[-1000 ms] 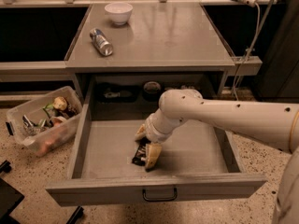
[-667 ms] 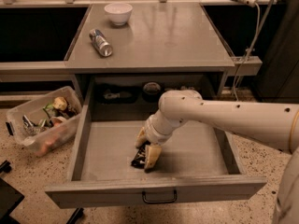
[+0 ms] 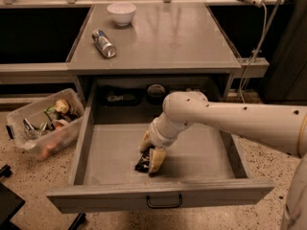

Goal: Pick rxbar chocolate from top drawer and place on counter

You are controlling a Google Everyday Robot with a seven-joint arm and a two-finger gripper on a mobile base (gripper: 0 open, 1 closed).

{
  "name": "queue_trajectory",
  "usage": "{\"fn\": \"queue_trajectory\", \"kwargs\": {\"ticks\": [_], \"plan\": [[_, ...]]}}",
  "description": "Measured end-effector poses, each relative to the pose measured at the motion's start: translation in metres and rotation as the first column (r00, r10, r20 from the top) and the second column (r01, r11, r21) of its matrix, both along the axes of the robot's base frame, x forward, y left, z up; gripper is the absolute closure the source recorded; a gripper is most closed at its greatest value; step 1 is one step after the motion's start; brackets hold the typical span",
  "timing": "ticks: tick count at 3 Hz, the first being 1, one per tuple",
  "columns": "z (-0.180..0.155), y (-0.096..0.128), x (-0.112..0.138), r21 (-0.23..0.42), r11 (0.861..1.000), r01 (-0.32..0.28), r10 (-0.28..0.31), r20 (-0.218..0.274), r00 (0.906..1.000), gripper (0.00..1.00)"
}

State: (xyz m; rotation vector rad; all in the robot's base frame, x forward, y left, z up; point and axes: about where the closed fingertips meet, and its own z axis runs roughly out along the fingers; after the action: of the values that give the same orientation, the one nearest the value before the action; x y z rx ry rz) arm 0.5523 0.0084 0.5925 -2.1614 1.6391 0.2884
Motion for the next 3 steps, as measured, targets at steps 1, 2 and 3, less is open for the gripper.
{"fn": "queue_trajectory", "kwargs": {"ticks": [1, 2, 3], "plan": [[0.009, 0.0, 0.0, 0.0, 1.0, 0.0, 0.0, 0.0, 1.0, 1.0], [0.013, 0.0, -0.001, 0.0, 1.0, 0.0, 0.0, 0.0, 1.0, 1.0], [0.047, -0.005, 0.002, 0.065, 0.998, -0.023, 0.021, 0.019, 0.9996, 1.0]]}}
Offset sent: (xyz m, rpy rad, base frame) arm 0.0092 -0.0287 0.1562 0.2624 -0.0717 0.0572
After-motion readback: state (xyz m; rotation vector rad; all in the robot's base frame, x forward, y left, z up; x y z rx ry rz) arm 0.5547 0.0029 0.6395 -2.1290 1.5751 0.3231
